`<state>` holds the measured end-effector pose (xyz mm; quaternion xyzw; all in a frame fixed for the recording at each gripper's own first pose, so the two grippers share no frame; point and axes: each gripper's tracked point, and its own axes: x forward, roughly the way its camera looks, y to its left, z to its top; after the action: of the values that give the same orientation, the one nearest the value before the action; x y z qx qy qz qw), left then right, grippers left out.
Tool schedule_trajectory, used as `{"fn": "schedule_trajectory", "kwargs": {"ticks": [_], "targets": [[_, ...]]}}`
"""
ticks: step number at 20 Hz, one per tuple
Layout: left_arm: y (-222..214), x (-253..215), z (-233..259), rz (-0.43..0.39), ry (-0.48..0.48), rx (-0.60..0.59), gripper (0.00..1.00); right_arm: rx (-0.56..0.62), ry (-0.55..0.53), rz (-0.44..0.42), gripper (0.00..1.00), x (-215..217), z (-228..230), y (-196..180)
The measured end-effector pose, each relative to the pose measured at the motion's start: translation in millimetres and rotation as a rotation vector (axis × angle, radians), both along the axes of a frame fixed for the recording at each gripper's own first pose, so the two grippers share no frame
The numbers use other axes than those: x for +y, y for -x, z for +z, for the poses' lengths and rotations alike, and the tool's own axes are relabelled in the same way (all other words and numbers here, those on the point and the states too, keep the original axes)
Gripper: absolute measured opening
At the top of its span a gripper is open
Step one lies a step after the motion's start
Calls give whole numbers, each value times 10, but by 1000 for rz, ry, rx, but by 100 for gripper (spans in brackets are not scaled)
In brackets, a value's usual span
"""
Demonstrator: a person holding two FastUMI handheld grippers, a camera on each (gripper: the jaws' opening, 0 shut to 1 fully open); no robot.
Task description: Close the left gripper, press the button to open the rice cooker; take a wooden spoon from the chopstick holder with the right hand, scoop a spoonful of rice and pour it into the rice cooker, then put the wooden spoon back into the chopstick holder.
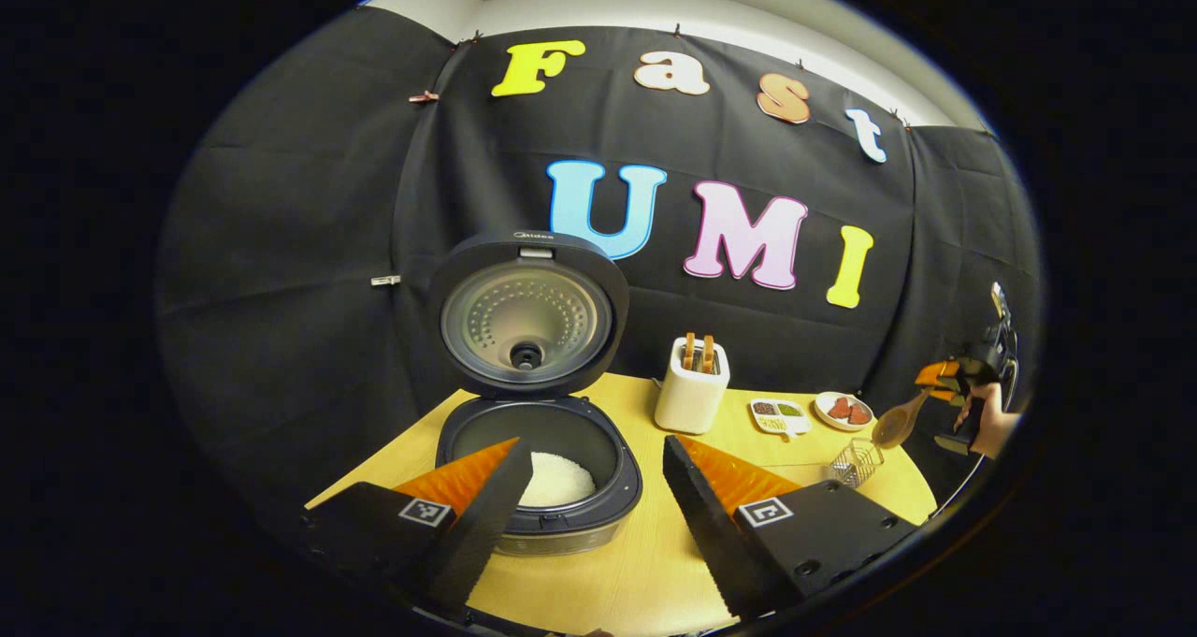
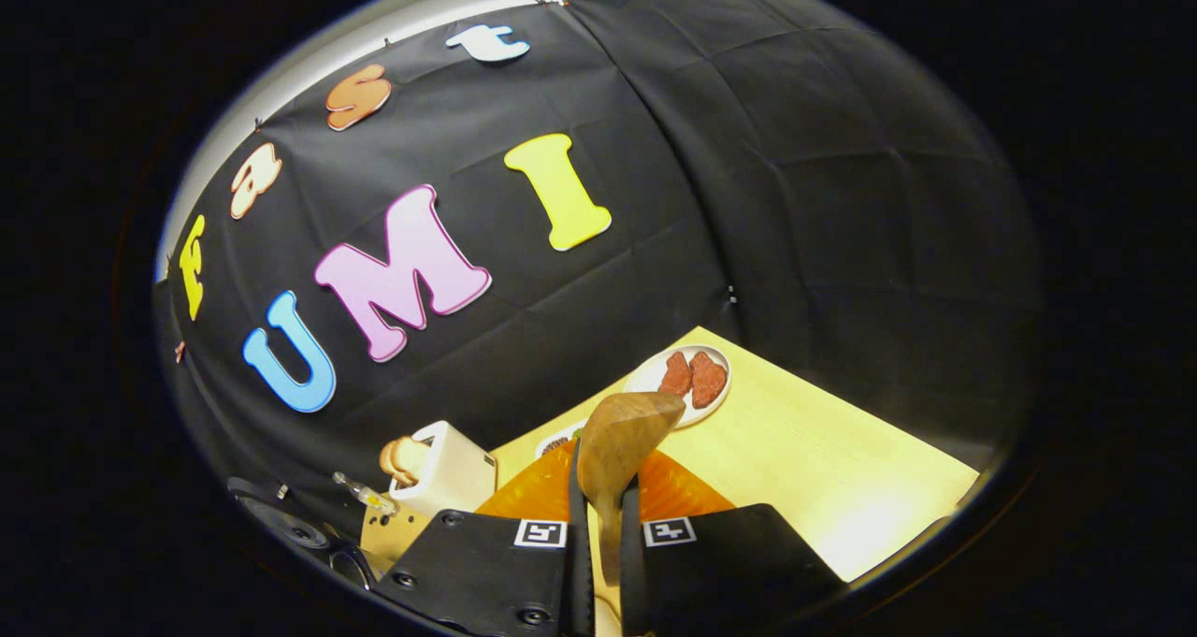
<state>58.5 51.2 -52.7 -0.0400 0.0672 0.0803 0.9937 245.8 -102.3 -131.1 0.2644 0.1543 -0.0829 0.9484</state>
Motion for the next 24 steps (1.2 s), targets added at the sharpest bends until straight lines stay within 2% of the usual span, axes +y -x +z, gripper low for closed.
{"fn": "schedule_trajectory", "kwargs": {"ticks": [4, 11, 15, 16, 19, 22, 24], "targets": [[-40, -18, 94, 73, 13, 4, 95, 61, -8, 10, 15, -55, -355, -219], [-176, -27, 378, 121, 6, -17, 96, 178, -3, 21, 15, -30, -954, -355], [-291, 126, 743, 142, -17, -71, 96, 182, -34, 33, 21, 79, -980, -234], [-333, 174, 882, 146, -26, -92, 96, 172, -24, 29, 16, 56, -931, -209], [-473, 312, 1332, 147, -99, -165, 96, 150, 11, 42, 100, -3, -839, 3], [-654, 406, 1612, 133, -225, -206, 95, 146, 108, 29, 99, -76, -766, 276], [-815, 423, 1824, 96, -220, -270, 95, 120, 161, 31, 99, -11, -590, 467]]}}
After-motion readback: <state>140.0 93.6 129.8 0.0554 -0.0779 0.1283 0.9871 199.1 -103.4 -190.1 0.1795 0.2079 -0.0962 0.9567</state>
